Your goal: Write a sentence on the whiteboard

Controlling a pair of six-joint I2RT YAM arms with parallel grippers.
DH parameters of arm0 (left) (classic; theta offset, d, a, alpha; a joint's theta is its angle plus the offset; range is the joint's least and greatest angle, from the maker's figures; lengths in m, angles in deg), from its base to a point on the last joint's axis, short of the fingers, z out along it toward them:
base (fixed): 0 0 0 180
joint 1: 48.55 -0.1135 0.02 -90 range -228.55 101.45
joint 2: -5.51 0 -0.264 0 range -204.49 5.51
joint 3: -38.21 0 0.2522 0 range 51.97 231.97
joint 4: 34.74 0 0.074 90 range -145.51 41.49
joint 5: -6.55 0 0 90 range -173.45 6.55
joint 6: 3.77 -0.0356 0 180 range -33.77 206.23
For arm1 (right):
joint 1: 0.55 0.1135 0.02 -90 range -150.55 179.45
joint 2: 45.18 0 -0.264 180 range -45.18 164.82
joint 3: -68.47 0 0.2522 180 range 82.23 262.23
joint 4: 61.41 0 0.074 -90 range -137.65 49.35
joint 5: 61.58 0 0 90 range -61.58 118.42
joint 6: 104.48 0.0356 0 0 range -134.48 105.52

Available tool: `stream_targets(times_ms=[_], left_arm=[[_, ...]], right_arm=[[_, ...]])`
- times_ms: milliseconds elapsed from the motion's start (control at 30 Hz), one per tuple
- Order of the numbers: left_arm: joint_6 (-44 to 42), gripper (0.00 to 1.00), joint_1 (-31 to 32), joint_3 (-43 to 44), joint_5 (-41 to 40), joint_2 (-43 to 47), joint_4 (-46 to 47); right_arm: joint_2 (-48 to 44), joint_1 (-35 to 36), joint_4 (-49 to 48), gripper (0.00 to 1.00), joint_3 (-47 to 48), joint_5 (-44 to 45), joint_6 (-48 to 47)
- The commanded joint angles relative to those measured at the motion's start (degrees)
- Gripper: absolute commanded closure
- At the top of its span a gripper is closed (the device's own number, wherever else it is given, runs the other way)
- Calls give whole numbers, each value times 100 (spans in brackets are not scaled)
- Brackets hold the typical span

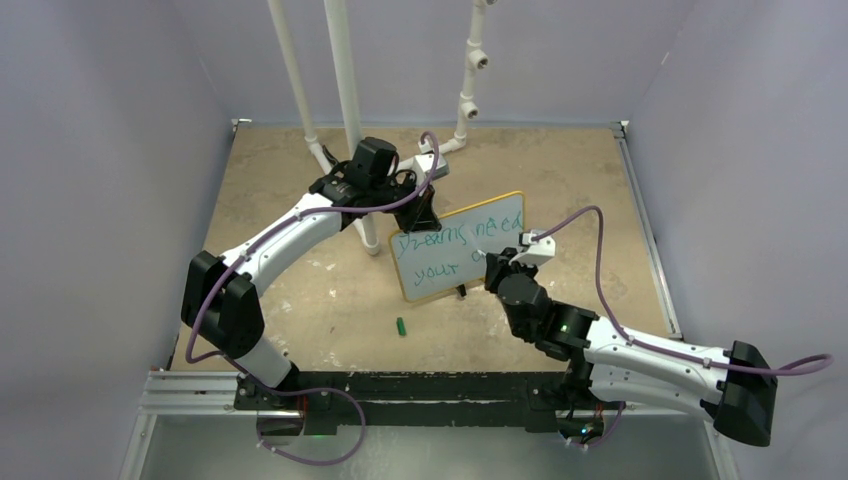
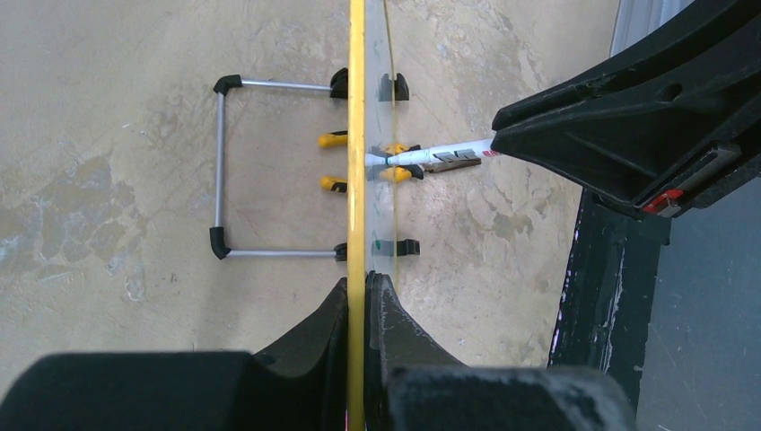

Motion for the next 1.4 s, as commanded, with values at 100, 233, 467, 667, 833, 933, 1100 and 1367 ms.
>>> stream_targets(times_ms=[100, 233, 467, 667, 833, 933, 1100, 1367], left_arm=[[-207, 100, -157, -63, -192, 108, -51], [-204, 100, -159, -56, -184, 106, -46], [-198, 100, -157, -50, -182, 112, -47], [-198, 100, -157, -51, -174, 121, -46], [-194, 100, -155, -52, -165, 121, -47], [-196, 100, -158, -54, -166, 121, -52], [-203, 100, -156, -54, -165, 130, -44], [-211, 100, -155, -54, -122, 130, -69]], right_arm=[[131, -4, -380, 100, 13, -235, -56], [194, -4, -183, 100, 22, -367, 131], [290, -4, 193, 100, 49, -389, 453], [509, -4, 255, 100, 53, -303, 691], [576, -4, 255, 100, 21, -149, 780], [587, -4, 316, 100, 31, -14, 882], [613, -4, 434, 100, 3, 126, 956], [563, -4, 534, 100, -28, 354, 1083]])
